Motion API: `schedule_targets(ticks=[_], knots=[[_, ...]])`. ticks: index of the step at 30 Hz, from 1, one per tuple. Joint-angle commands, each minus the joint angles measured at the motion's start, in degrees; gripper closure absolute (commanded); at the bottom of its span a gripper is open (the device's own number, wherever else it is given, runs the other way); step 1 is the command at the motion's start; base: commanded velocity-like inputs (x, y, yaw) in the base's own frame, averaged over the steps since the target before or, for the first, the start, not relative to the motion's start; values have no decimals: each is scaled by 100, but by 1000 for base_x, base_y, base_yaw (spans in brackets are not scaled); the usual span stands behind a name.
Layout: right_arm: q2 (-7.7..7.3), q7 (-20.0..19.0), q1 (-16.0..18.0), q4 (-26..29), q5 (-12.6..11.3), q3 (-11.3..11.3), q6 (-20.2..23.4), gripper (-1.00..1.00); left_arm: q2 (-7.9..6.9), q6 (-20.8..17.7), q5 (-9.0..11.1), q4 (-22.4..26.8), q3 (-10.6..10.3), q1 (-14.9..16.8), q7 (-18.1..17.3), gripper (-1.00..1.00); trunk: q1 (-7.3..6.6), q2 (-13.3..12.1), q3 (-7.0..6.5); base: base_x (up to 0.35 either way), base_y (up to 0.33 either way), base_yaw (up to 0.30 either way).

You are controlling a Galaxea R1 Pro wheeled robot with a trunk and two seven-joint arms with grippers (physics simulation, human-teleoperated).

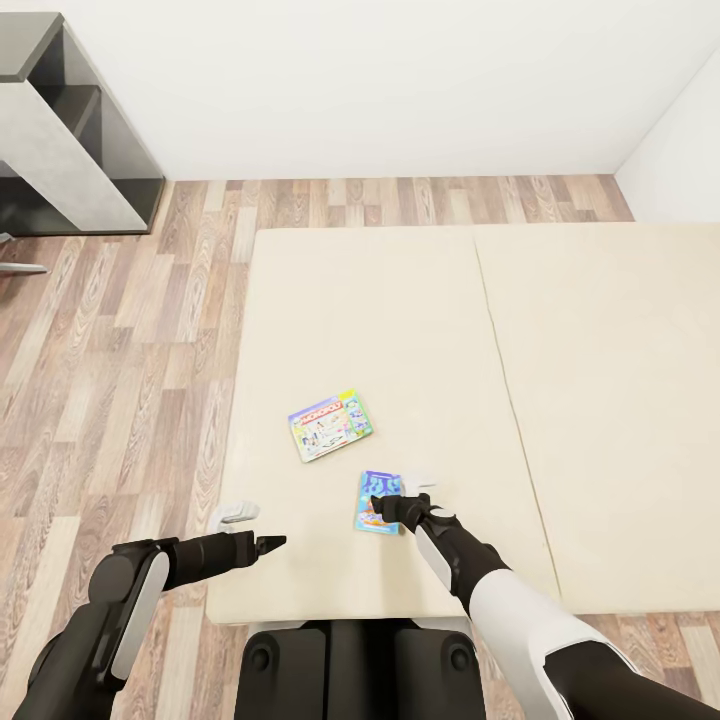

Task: Put all the toys in the child's room - the three board games (two on the bed and one on the table), the two jigsaw puzzles on the table, and the tennis ball on the table - inside the toy box on the table in the child's room.

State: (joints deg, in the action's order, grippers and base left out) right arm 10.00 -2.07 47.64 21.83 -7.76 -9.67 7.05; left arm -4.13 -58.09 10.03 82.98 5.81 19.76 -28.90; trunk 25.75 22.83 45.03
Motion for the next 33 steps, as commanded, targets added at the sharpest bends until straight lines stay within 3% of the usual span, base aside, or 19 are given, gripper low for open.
schedule_targets(ticks=[1,33], knots=[[0,4,2,5,-59,-18,25,-100,0,-42,25,3,7,1,-1,-100,3,9,6,0,10,0],[0,4,-1,5,-59,-18,21,-100,0,-42,25,1,7,1,-1,-100,3,9,6,0,48,0]])
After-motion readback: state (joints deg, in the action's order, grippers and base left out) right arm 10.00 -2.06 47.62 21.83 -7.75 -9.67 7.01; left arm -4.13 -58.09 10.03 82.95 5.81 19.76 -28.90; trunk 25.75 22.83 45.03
